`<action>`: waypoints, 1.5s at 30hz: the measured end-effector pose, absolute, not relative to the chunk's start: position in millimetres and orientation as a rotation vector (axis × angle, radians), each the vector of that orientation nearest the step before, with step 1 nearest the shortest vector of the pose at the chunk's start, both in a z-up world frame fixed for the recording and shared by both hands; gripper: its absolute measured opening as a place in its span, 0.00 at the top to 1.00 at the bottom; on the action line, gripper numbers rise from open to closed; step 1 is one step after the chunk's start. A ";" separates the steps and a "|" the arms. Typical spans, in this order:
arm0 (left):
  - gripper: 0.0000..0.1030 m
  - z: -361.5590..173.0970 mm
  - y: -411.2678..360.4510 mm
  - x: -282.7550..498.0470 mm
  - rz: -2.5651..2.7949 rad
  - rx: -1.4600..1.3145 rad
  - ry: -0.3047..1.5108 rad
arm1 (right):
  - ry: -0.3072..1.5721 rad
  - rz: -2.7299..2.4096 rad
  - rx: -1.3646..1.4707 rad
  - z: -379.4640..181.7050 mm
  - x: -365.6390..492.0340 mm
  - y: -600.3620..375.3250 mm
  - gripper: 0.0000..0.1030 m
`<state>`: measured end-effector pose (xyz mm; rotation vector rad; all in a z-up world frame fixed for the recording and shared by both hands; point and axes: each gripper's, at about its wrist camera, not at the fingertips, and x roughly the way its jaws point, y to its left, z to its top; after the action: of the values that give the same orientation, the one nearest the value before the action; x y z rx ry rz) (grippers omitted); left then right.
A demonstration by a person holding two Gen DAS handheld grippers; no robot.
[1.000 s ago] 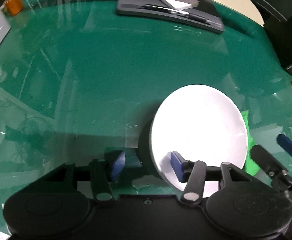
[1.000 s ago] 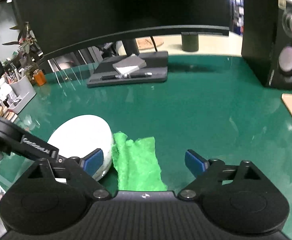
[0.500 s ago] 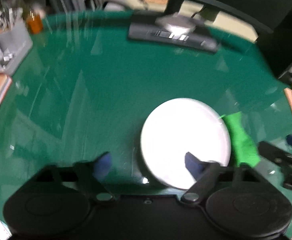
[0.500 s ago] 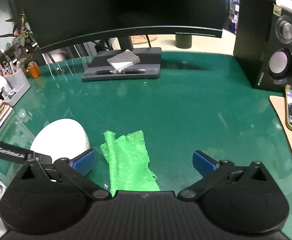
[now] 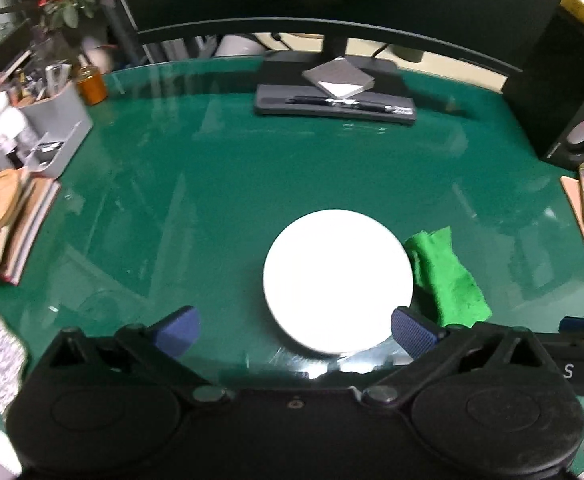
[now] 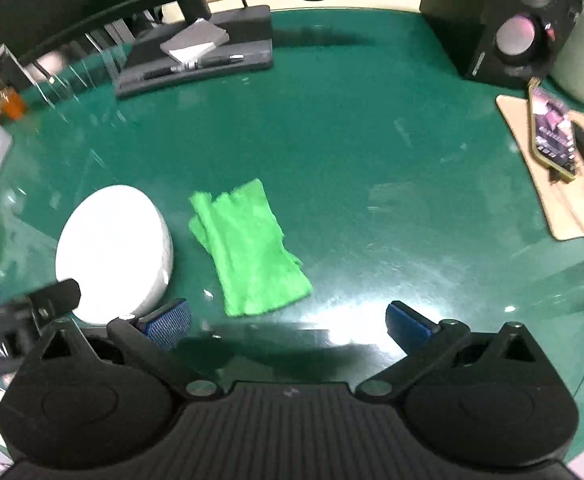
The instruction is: Clean bowl
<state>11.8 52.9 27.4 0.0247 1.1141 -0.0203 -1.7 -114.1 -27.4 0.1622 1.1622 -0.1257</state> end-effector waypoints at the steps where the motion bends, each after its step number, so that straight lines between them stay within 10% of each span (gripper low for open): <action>1: 0.00 28.6 53.3 10.0 -0.010 0.025 1.111 | 1.158 -0.127 0.165 -26.1 -3.6 -114.0 0.01; 45: 0.01 29.8 56.3 10.9 0.102 0.051 1.100 | 1.041 -0.133 0.081 3.3 -25.9 -91.6 0.01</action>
<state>10.9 56.3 29.8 0.0509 1.1000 0.1018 -25.9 -91.6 3.3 0.0808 1.0405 -0.1331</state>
